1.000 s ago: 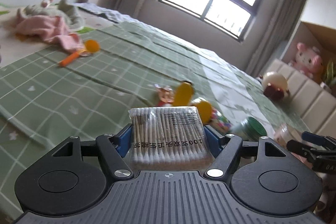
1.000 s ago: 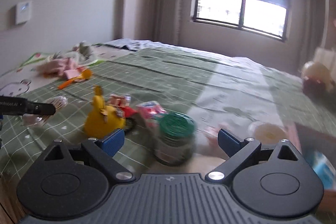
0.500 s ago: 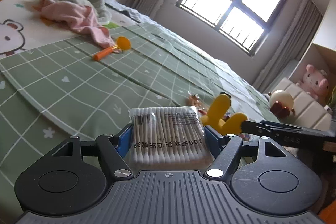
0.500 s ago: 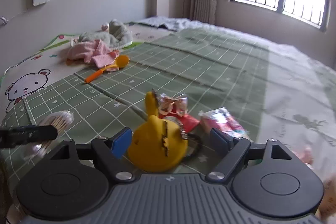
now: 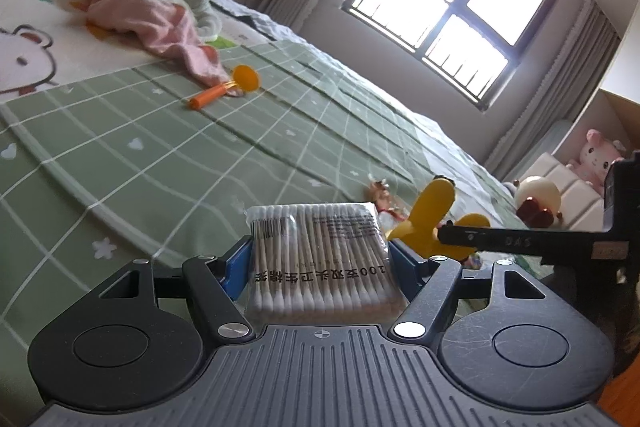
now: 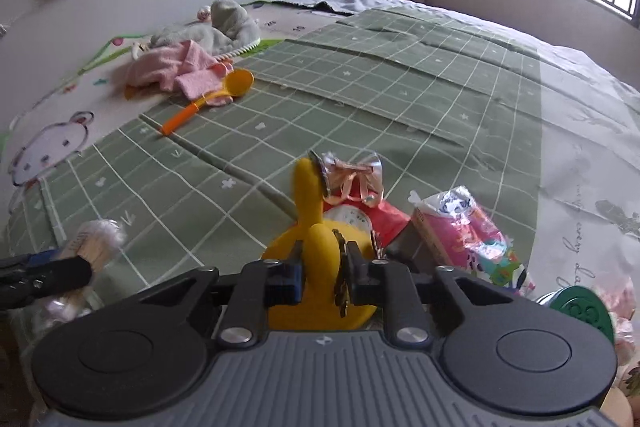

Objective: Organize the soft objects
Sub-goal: 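Grasp the yellow bunny toy with the right gripper while the left gripper holds the swabs, then carry the swabs and bunny into the pink box and open both grippers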

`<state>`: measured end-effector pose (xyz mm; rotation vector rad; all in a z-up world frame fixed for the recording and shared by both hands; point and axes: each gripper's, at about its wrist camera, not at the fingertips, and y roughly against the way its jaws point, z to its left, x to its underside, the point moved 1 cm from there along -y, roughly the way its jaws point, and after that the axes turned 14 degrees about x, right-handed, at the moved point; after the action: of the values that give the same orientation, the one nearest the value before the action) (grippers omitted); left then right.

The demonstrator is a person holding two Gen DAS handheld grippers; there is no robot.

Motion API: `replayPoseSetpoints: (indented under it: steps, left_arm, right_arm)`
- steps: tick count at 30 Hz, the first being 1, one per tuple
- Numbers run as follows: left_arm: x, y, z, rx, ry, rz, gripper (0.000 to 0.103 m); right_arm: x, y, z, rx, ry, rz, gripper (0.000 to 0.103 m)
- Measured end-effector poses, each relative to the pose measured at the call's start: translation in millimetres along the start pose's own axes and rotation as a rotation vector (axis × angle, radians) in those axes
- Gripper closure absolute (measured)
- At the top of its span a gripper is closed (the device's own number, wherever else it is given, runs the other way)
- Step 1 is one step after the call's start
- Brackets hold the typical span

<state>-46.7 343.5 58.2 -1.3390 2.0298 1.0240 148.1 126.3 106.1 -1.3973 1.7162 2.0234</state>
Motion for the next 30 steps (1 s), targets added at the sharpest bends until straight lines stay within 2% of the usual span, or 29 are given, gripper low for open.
replayPoseSetpoints:
  steps: [3,7,11,13,18,22,26,28,29,30]
  left_arm:
    - [-8.6,-9.3,-20.3,0.020,-0.047,0.002,0.027]
    - [-19.9,-23.3,-60.8,0.076,-0.126,-0.002,0.027]
    - [-24.0,-45.9,-118.6,0.173,-0.203,0.010,0.027]
    - [-21.4,-64.6,-154.0,0.239,-0.236,0.035,0.027]
    - [3.3,-128.6,-259.8,0.435,-0.340,0.161,0.027]
    - [36.8,-188.3,-343.7,0.538,-0.414,0.260,0.027]
    - [69.5,-261.7,-409.8,0.613,-0.388,0.378,0.026]
    - [85.1,-301.9,-427.8,0.666,-0.316,0.465,0.024]
    - [96.5,-325.0,-431.4,0.671,-0.267,0.527,0.024]
    - [107.9,-345.4,-435.5,0.633,-0.248,0.577,0.024]
  right_arm:
    - [-11.6,27.7,-21.4,-0.019,-0.056,-0.045,0.087]
    - [-24.1,83.5,-63.5,0.021,-0.090,-0.151,0.087]
    - [-23.7,148.1,-126.2,0.113,-0.128,-0.261,0.087]
    - [-17.4,182.2,-166.6,0.187,-0.150,-0.314,0.087]
    - [12.0,242.4,-264.4,0.409,-0.198,-0.352,0.087]
    - [45.1,270.5,-337.6,0.563,-0.255,-0.338,0.087]
    - [83.8,282.6,-398.5,0.638,-0.342,-0.327,0.087]
    - [101.9,281.3,-417.7,0.648,-0.386,-0.322,0.087]
    - [110.1,277.5,-424.7,0.638,-0.408,-0.316,0.087]
    - [120.3,271.6,-433.3,0.617,-0.430,-0.301,0.087]
